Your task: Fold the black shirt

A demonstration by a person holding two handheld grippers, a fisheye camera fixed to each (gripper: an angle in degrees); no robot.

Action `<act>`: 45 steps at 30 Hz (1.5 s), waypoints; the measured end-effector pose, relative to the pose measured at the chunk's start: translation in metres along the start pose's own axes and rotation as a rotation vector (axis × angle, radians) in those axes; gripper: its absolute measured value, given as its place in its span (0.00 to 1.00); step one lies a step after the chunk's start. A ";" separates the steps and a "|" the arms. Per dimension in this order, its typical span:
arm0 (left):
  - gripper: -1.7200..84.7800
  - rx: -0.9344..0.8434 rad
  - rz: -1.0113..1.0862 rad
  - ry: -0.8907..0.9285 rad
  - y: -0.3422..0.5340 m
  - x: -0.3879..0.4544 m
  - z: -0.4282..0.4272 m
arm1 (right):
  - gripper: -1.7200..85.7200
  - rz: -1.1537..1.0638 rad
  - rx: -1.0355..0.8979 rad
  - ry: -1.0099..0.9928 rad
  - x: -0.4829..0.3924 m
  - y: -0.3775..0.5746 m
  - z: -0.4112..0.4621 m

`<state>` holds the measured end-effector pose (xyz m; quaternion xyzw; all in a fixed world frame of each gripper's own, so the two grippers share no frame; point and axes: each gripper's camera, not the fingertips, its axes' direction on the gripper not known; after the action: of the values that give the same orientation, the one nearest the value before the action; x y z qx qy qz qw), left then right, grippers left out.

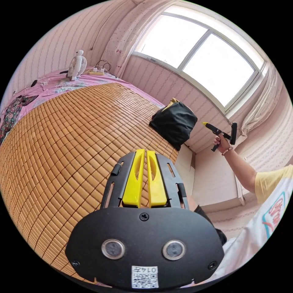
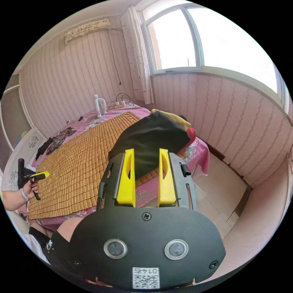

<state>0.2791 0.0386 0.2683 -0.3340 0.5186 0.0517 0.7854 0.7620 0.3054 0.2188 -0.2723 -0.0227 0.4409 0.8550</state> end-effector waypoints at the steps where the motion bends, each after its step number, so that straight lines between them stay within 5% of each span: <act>1: 0.03 -0.008 -0.009 -0.005 0.009 -0.003 -0.008 | 0.15 0.073 -0.048 -0.038 0.003 0.026 0.010; 5: 0.01 -0.022 -0.054 -0.060 0.062 -0.011 -0.070 | 0.14 0.127 -0.156 -0.193 -0.025 0.082 0.028; 11: 0.02 0.220 -0.194 -0.095 0.133 -0.027 -0.204 | 0.14 -0.186 -0.210 -0.282 -0.152 0.115 0.033; 18: 0.05 0.479 -0.449 -0.469 0.264 -0.065 -0.393 | 0.13 -0.691 -0.197 -0.440 -0.359 0.135 0.047; 27: 0.09 0.637 -0.932 -0.863 0.455 -0.104 -0.545 | 0.13 -1.063 -0.472 -0.883 -0.660 0.239 0.105; 37: 0.08 0.576 -0.904 -1.138 0.440 -0.219 -0.677 | 0.17 -1.147 -0.732 -1.027 -0.955 0.369 0.192; 45: 0.08 0.437 -1.089 -0.996 0.419 -0.361 -0.737 | 0.18 -1.134 -0.876 -1.033 -1.112 0.465 0.268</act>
<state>-0.6396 0.0312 0.2014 -0.3167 -0.1354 -0.3016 0.8890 -0.3359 -0.2118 0.4444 -0.2900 -0.7050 -0.0301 0.6465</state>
